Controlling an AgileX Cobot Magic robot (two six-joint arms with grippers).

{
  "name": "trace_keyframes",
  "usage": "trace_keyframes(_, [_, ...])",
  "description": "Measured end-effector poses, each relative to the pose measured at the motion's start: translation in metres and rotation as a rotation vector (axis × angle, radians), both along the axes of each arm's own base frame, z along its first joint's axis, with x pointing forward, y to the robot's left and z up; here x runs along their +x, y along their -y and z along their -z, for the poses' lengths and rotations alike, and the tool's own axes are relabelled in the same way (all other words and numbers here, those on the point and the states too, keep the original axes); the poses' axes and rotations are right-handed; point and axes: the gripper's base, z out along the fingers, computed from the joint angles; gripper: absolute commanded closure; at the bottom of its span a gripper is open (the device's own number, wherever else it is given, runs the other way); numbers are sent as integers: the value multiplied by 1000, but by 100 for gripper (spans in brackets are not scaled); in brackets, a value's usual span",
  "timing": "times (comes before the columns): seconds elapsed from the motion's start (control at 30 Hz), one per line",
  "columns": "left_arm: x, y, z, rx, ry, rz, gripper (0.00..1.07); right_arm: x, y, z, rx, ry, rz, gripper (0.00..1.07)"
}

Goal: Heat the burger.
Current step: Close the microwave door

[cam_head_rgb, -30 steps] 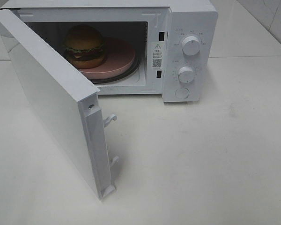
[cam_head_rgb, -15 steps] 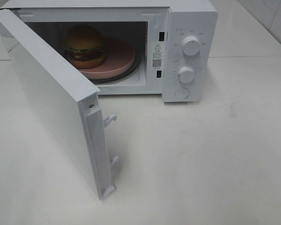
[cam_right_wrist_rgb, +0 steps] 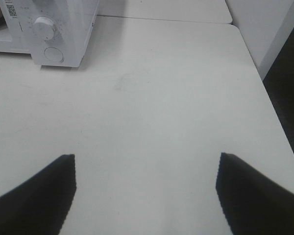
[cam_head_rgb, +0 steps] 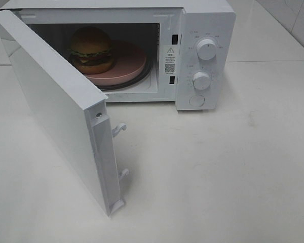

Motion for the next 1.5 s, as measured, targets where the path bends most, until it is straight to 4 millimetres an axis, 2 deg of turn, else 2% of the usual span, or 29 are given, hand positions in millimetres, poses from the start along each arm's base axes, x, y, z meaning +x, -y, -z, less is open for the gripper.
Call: trace_keyframes(1.5, [0, 0, 0, -2, 0, -2, 9, 0, 0, 0, 0, 0, 0, 31])
